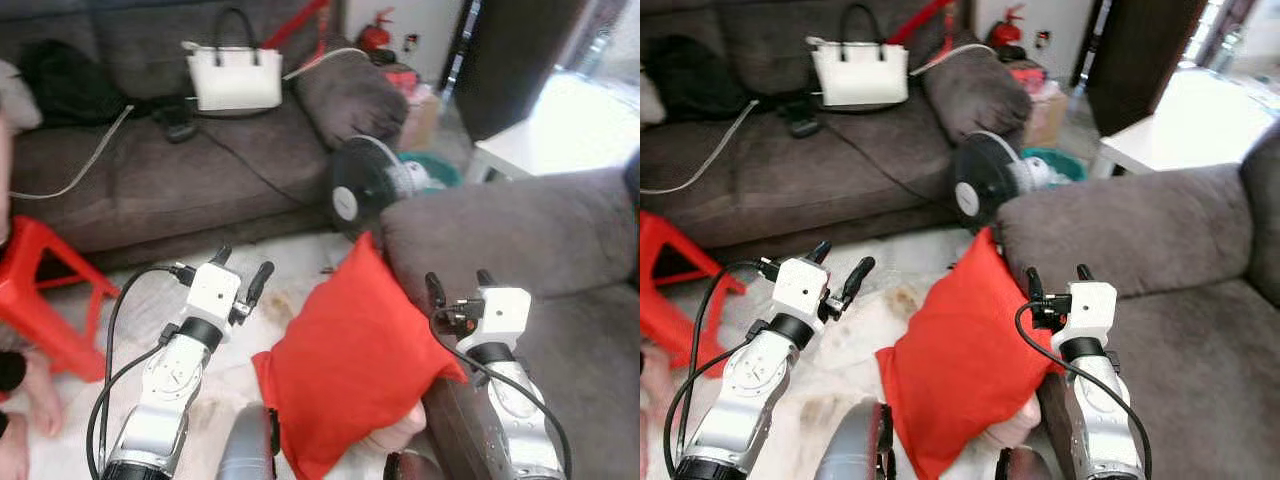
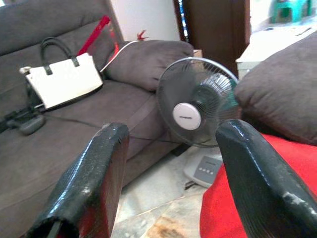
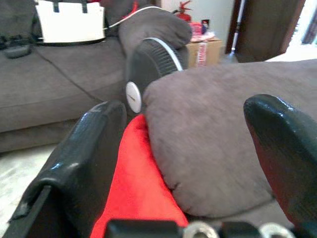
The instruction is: Move the pillow to the sofa from floor
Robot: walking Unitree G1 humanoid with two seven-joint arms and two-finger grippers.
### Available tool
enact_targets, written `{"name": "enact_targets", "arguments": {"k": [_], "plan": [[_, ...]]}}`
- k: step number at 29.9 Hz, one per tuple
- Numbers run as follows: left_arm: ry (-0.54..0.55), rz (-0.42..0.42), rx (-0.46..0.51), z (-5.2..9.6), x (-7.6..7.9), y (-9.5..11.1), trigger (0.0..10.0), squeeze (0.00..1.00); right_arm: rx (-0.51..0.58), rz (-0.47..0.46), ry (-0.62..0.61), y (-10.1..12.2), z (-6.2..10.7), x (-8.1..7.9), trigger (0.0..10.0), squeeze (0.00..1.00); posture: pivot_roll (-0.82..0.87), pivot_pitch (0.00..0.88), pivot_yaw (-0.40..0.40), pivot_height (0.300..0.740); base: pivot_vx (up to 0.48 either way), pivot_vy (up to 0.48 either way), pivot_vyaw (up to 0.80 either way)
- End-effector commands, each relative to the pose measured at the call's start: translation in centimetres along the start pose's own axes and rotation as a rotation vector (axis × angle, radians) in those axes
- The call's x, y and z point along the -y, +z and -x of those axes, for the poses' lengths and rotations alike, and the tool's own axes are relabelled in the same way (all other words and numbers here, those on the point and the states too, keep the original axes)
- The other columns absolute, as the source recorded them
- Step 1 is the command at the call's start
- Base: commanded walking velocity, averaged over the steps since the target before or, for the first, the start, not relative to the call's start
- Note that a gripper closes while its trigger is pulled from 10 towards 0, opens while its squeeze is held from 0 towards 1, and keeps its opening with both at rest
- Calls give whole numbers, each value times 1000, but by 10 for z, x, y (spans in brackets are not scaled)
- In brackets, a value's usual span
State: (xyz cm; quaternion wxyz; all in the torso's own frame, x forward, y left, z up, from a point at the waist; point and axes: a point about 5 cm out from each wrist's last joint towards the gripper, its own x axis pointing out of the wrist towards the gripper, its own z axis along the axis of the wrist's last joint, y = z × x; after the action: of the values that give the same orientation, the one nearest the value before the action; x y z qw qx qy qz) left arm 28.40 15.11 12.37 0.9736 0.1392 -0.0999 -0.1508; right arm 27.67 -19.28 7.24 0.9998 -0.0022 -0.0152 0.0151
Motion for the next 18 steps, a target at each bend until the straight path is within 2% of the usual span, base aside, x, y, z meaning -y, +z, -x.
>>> {"name": "enact_targets", "arguments": {"k": [1,7,15,18], "plan": [[-2,-19,5,0,-2,2,10000,0,0,3,7,0,-1,-1,10000,0,89,85,-3,641,0,0,0],[-2,-19,8,-1,-2,2,10000,0,-20,10,16,-1,-2,-3,10000,0,90,83,-2,641,0,0,0],[-4,-17,9,-1,0,2,10000,0,-29,16,29,-3,-2,-5,10000,0,90,80,-4,581,0,0,0],[-5,-16,8,-2,0,2,10000,0,-9,18,32,-2,-2,-5,10000,0,89,80,-4,571,0,0,0]]}}
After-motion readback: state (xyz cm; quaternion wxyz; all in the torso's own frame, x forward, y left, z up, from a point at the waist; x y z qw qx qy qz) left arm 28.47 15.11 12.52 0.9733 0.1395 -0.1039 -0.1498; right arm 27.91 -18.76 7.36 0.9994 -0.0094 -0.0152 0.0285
